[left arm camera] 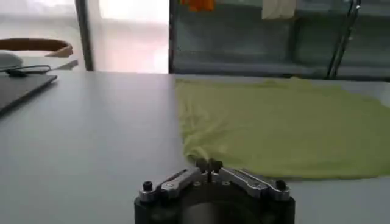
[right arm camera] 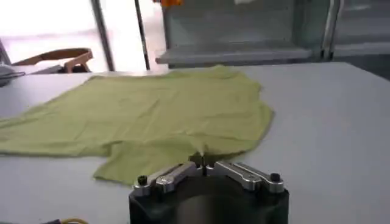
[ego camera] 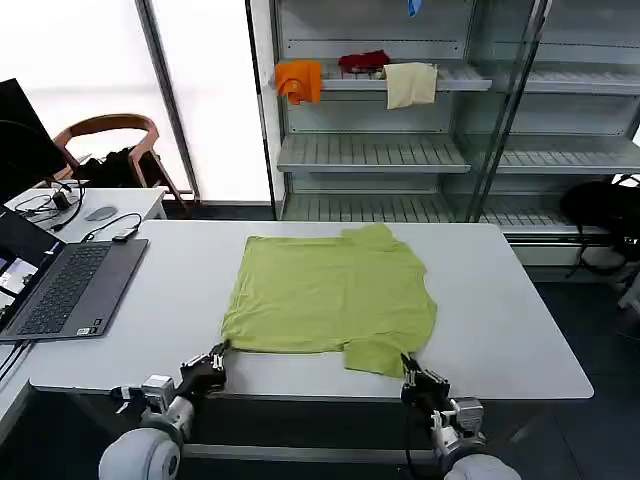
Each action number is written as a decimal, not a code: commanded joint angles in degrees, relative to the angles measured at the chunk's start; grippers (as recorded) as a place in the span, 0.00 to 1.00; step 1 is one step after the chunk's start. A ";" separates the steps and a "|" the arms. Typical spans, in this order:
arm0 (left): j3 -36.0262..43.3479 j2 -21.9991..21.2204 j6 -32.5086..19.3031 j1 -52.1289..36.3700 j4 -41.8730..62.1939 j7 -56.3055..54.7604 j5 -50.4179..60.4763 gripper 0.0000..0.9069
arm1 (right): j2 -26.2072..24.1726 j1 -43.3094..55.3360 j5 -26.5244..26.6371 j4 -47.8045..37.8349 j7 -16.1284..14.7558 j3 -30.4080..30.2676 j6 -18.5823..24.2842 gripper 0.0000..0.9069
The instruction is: Fold and organize the clothes.
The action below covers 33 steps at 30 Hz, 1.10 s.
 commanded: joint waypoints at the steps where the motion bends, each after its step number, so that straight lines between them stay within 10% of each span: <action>1: 0.05 -0.39 0.71 -4.55 0.55 -0.52 -0.90 0.00 | 1.00 5.85 -0.87 -0.48 0.35 0.12 -1.59 0.00; 33: 3.57 -2.62 0.72 -20.05 16.25 -6.16 -0.07 0.00 | 3.08 31.12 -5.27 -24.27 0.73 -0.35 -4.26 0.00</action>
